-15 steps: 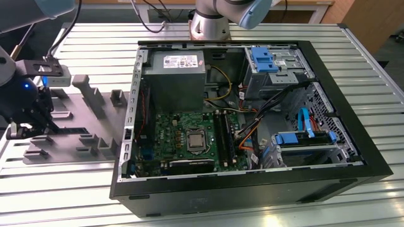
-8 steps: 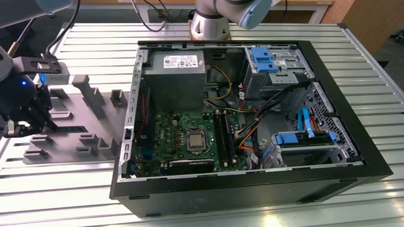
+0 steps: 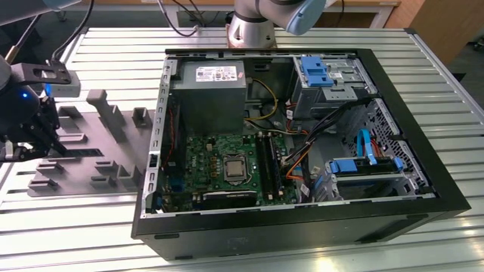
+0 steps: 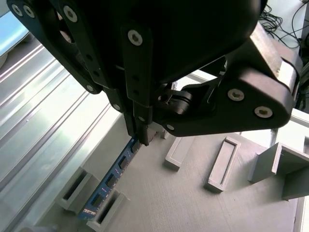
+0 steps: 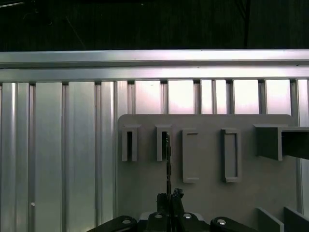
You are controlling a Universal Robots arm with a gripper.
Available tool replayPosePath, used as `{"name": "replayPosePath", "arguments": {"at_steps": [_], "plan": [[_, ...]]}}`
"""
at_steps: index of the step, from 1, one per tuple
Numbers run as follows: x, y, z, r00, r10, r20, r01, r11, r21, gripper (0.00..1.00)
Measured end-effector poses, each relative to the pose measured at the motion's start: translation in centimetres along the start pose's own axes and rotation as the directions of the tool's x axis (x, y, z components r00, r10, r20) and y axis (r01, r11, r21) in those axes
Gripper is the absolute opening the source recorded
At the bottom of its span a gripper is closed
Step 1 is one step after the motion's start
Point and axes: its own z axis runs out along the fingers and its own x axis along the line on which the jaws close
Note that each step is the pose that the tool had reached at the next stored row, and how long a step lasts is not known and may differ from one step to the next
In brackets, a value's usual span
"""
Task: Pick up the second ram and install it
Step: 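Pick up the second ram and move it above second insertion slot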
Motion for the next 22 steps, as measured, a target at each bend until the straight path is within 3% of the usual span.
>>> {"name": "replayPosePath", "arguments": {"at_steps": [22], "plan": [[-0.05, 0.02, -1.59, 1.0000, 0.000, 0.0000, 0.000, 1.0000, 0.0001, 0.14]]}}
